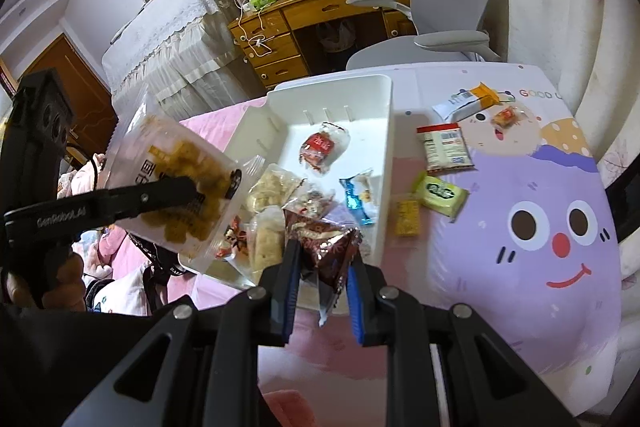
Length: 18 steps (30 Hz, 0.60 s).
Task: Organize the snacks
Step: 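Carry the yellow-cake bag and brown candy into the white tray and release both, then withdraw both grippers from the tray toward the snacks left on the cloth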
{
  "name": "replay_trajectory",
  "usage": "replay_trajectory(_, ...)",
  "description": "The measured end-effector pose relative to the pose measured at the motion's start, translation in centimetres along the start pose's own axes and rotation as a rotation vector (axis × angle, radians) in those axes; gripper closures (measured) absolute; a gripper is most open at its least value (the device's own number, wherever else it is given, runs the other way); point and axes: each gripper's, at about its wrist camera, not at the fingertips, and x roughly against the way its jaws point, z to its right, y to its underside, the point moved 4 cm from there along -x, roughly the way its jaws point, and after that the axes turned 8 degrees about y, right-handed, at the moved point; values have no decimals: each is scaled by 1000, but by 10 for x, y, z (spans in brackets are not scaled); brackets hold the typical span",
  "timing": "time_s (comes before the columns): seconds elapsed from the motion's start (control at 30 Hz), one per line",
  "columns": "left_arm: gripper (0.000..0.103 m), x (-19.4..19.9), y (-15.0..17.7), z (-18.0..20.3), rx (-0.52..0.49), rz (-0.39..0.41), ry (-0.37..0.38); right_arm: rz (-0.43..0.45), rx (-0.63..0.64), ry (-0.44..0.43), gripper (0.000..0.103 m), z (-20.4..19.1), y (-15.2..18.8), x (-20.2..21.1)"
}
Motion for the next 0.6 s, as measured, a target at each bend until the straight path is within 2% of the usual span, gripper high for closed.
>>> replay_trajectory(0.13,56,2,-4,-9,-9,12,-5,-6,-15,10,81,-8,0,-8)
replay_trajectory(0.23,33,6,-7,-12,-13,35,0,-25,-31,35,74,-10,0,-14)
replay_trajectory(0.27,30,7,-8,-12,-18,38,-4,-32,-37,42,66,-10,0,-17)
replay_trajectory(0.3,30,7,-8,-13,-26,36,-9,-37,-43,48,60,-10,1,-18)
replay_trajectory(0.33,30,6,-8,-13,-31,31,-12,-38,-49,50,59,-9,1,-18)
replay_trajectory(0.6,24,-1,-4,-7,-65,-16,-19,-50,-82,77,58,-2,6,-19)
